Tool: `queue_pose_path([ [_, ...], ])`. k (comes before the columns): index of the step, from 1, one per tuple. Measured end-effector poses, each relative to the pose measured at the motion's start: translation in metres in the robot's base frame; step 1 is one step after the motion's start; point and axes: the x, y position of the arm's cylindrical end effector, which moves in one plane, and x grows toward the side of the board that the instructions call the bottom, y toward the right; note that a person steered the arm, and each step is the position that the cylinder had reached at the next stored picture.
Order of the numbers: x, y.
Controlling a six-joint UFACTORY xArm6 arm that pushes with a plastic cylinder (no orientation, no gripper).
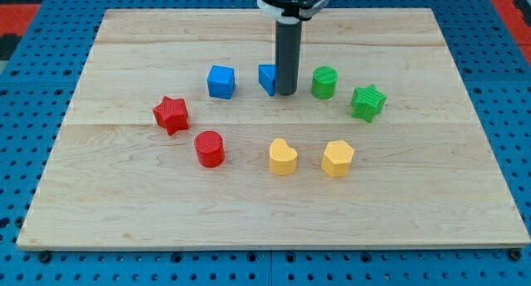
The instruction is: Drag the triangle to the top side slightly
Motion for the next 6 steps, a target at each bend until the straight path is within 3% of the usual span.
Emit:
queue_pose_path([
  [2,0.017,0.002],
  [6,-0.020,-0.027],
])
